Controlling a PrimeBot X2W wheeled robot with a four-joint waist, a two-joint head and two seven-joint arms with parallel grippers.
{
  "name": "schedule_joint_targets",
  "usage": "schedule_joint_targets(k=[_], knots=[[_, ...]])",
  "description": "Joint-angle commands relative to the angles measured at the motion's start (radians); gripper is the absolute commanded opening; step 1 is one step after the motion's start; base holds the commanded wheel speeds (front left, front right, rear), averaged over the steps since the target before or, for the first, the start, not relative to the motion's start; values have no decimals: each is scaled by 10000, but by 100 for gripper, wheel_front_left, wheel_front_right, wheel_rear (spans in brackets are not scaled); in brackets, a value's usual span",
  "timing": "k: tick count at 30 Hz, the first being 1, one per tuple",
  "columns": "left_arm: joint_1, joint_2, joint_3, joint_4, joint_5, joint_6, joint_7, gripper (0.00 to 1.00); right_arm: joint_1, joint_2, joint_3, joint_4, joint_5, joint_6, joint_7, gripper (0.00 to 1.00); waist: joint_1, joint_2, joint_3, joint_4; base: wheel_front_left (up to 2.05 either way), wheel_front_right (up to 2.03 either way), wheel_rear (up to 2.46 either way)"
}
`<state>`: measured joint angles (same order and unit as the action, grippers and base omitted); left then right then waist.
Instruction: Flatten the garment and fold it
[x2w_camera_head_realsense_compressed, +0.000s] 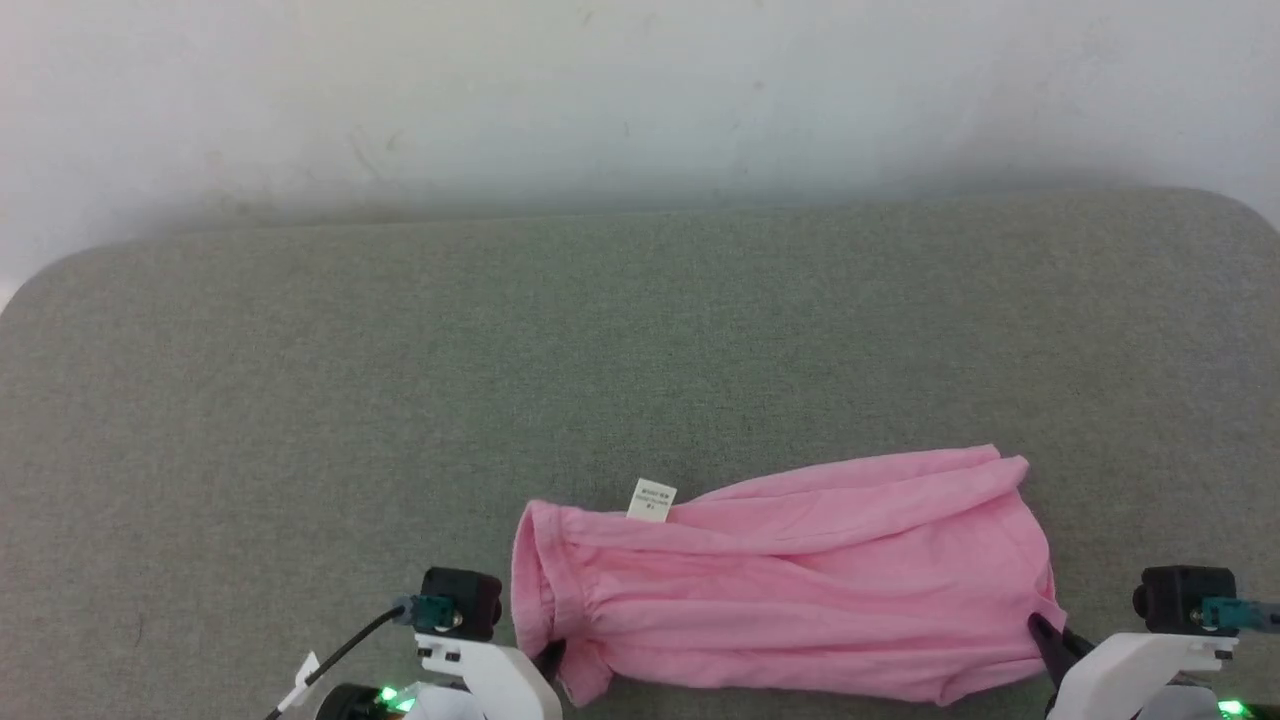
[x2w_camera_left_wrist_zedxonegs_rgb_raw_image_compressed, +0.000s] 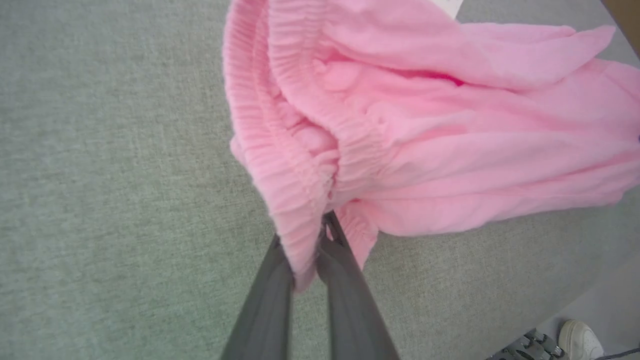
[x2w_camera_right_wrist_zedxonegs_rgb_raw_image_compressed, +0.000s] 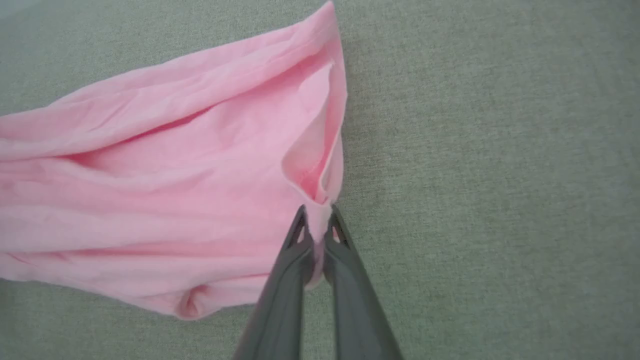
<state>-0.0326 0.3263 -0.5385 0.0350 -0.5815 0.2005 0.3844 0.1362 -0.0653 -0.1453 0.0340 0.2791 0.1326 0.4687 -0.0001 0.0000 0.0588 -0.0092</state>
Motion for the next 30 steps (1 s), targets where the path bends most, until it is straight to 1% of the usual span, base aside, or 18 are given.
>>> schedule_joint_targets(k=[1, 5, 11, 12, 13, 14, 15, 19, 24, 28, 30], knots=[[109, 93, -15, 32, -68, 68, 65, 0, 26, 19, 49, 4, -78, -19, -88, 0, 1, 0, 62, -16, 0, 0, 0], [49, 179, -171, 284, -103, 98, 576, 0, -92, 24, 274, 535, -356, -19, -471, 0, 1, 0, 216, -7, 0, 0, 0], [-83, 180, -346, 559, -229, 68, 1123, 0, -416, -100, 391, 1361, -443, -19, -880, 1, 1, 0, 262, 81, 0, 0, 0], [-90, 190, -350, 581, -224, 81, 1136, 0, -462, -125, 411, 1433, -418, -19, -928, 34, 1, 0, 236, 94, 0, 0, 0], [-90, 199, -356, 602, -219, 89, 1139, 1, -506, -154, 395, 1474, -396, -19, -1008, 100, 1, 0, 199, 109, 0, 0, 0], [-88, 211, -364, 615, -205, 91, 1120, 41, -541, -188, 376, 1498, -368, -19, -1074, 100, 1, 0, 148, 132, 0, 0, 0], [-79, 217, -349, 604, -186, 107, 1049, 100, -560, -238, 393, 1494, -329, -19, -1119, 100, 1, 0, 86, 155, 0, 0, 0], [18, 234, -165, 319, -159, 162, 526, 100, -600, -506, 288, 1145, -254, -19, -1314, 100, 1, 0, -172, 233, 0, 0, 0], [191, 176, 394, -457, -275, 169, -689, 100, -573, -936, 237, 177, -299, -19, -1492, 100, 1, 0, -390, 388, 0, 0, 0], [264, 134, 916, -1012, -320, 10, -1984, 100, -476, -1283, 363, -500, -260, -19, -1514, 100, 1, 0, -436, 542, 0, 0, 0], [174, 206, 1148, -1120, 11, -110, -3005, 100, -451, -1389, 349, -690, -251, -19, -1503, 100, 1, 0, -424, 607, 0, 0, 0]])
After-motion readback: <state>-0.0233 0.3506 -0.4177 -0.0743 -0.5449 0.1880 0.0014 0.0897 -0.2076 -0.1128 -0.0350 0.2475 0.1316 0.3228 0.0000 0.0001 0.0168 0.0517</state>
